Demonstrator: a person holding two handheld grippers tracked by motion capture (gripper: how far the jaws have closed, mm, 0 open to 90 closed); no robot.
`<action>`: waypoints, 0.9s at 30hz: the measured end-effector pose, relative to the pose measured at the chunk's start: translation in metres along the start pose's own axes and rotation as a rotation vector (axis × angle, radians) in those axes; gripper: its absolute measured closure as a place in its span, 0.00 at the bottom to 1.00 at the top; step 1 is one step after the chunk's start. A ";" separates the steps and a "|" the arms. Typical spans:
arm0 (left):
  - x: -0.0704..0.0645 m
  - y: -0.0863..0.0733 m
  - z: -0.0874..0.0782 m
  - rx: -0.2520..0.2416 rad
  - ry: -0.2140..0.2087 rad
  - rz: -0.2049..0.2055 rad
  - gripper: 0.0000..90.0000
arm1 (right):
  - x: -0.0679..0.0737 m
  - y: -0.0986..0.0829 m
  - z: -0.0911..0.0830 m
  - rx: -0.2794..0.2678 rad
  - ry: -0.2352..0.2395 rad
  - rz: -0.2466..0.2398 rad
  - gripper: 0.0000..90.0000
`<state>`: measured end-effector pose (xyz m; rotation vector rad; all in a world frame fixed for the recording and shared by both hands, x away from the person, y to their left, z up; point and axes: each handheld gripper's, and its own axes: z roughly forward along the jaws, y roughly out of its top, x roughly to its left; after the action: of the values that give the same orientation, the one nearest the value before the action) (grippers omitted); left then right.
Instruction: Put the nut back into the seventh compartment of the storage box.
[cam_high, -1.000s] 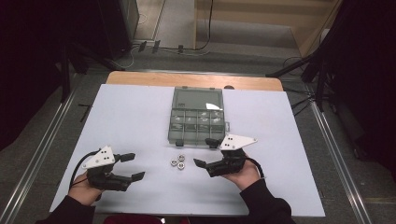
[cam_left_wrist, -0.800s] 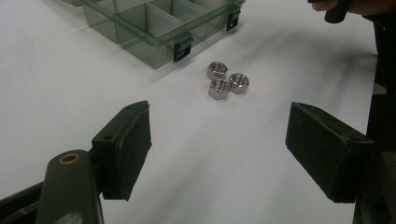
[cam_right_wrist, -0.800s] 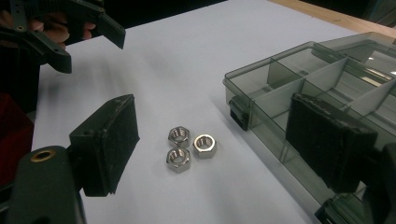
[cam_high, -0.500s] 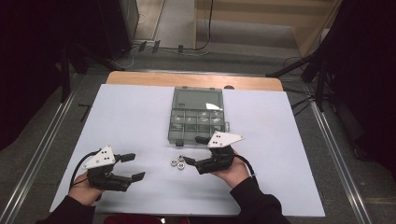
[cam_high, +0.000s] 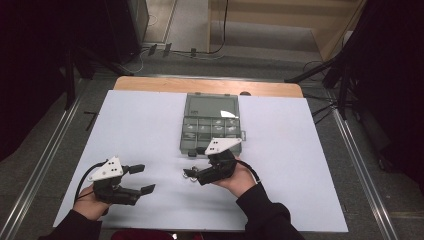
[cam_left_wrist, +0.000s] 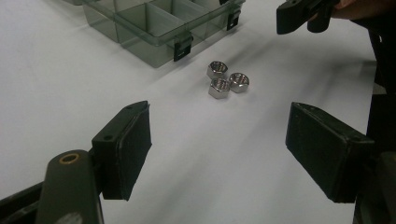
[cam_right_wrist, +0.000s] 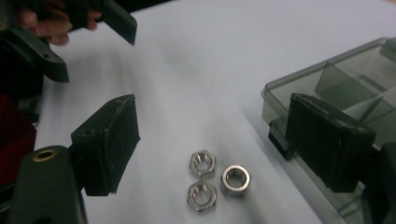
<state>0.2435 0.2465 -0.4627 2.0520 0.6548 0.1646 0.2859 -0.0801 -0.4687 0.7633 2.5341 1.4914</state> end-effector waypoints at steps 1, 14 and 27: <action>0.000 0.000 0.000 -0.001 -0.003 0.002 0.25 | 0.000 0.000 0.001 0.019 0.003 0.002 0.21; 0.000 -0.001 0.000 -0.001 -0.003 0.000 0.25 | 0.006 0.008 0.018 0.318 0.002 -0.087 0.26; 0.001 -0.001 0.000 -0.005 -0.002 -0.006 0.25 | 0.009 0.010 0.023 0.482 0.015 -0.129 0.31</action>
<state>0.2437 0.2471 -0.4633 2.0450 0.6586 0.1603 0.2896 -0.0534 -0.4706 0.6183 2.9255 0.8559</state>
